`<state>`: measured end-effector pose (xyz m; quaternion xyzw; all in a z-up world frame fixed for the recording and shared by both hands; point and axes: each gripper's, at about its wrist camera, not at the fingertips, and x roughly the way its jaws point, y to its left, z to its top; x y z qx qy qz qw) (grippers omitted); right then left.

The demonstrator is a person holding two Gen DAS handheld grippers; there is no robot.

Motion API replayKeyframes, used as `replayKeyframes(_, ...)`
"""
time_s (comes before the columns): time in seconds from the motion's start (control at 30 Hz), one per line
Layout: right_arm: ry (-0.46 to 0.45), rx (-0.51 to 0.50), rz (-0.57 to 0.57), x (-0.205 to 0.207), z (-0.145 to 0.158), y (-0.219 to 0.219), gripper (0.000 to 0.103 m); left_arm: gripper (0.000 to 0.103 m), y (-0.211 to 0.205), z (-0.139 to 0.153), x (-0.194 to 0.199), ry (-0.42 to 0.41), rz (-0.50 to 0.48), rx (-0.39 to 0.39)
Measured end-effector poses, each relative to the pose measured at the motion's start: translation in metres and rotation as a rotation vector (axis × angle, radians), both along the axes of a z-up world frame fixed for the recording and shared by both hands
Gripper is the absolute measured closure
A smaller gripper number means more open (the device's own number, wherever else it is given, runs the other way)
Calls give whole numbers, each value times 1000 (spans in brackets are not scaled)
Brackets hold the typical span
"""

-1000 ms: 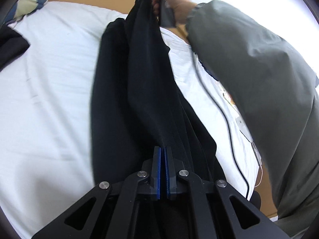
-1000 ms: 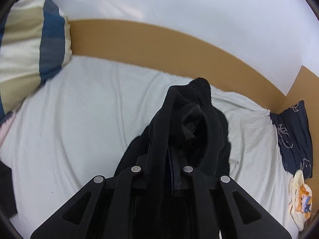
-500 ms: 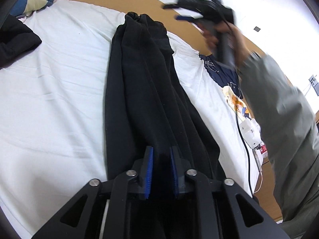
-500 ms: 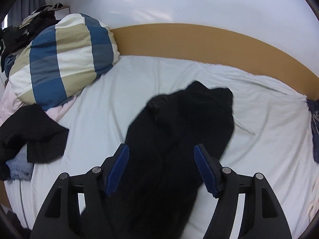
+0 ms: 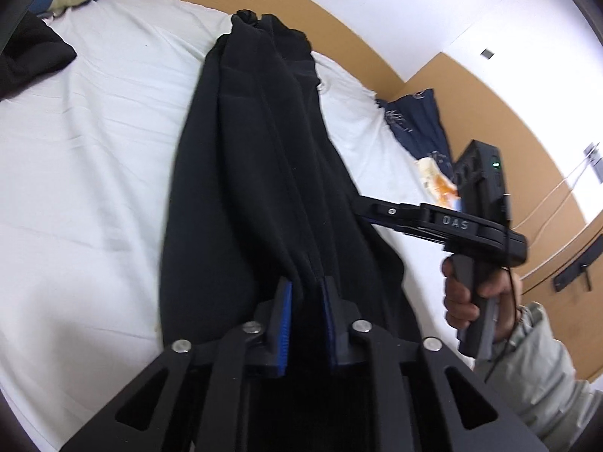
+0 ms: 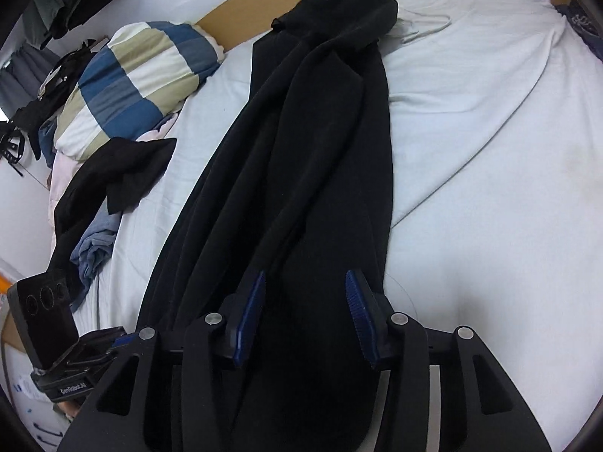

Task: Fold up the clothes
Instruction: 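Pinch and straighten the stacked legs with the left gripper while right grips the hem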

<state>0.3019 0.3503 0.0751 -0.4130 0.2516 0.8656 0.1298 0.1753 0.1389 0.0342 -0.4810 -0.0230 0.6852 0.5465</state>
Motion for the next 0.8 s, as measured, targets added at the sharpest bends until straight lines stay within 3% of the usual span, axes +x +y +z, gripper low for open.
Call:
replayKeyframes(0.03, -15, 60, -5, -1, 3, -4, 61, 97, -2, 1, 2, 18, 10, -9)
replayKeyframes(0.2, -21, 125, -43, 1, 9, -4, 61, 98, -17, 14, -11, 96, 80, -14)
replayKeyframes(0.33, -26, 177, -73, 3, 13, -3, 63, 98, -36, 19, -23, 87, 126, 14)
replayKeyframes(0.37, -27, 190, -80, 3, 14, -3, 85, 98, -36, 18, -26, 80, 131, 17)
replayKeyframes(0.4, -28, 203, -88, 4, 16, -3, 96, 98, -31, 14, -31, 75, 136, 14)
replayKeyframes(0.53, -27, 246, -120, 7, 21, -1, 97, 98, -30, 16, -34, 86, 167, -21)
replayKeyframes(0.63, 45, 156, -184, 36, 29, 12, 97, 98, -38, 18, -37, 108, 197, -51)
replayKeyframes(0.8, -15, 75, -200, 44, 10, 28, 99, 99, -62, 18, -50, 92, 257, -55)
